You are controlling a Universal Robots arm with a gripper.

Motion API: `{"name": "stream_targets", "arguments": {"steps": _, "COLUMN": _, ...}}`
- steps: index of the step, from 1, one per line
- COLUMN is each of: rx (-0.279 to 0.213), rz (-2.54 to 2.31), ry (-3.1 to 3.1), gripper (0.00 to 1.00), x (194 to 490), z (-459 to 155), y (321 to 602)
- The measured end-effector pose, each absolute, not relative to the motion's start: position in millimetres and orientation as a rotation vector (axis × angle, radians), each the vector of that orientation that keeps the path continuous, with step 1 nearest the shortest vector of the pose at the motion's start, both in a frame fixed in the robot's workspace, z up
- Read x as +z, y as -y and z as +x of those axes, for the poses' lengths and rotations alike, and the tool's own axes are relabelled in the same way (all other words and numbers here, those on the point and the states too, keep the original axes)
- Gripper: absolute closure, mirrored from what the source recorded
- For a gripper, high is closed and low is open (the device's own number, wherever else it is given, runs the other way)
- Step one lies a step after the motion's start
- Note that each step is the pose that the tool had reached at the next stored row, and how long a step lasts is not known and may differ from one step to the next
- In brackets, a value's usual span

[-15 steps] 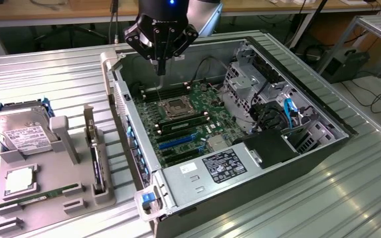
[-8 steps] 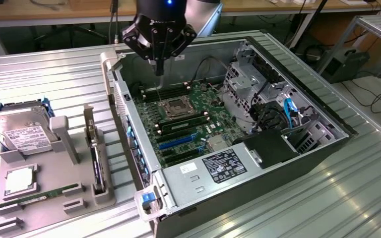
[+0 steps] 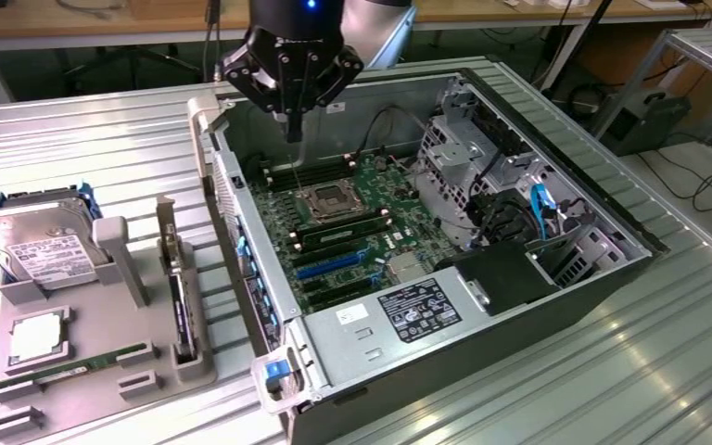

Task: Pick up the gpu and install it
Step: 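Reach for the gpu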

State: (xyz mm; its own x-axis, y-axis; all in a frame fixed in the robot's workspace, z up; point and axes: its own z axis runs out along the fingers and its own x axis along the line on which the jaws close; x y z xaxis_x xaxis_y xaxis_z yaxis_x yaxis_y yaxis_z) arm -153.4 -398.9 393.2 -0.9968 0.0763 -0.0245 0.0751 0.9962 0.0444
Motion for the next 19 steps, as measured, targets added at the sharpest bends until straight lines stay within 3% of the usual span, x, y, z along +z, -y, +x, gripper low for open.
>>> {"name": "stream_targets", "arguments": {"steps": 19, "rx": 0.068, "rz": 0.118, "ry": -3.112, "gripper": 0.89, "x": 393.1, "z": -161.2, "y": 398.9}}
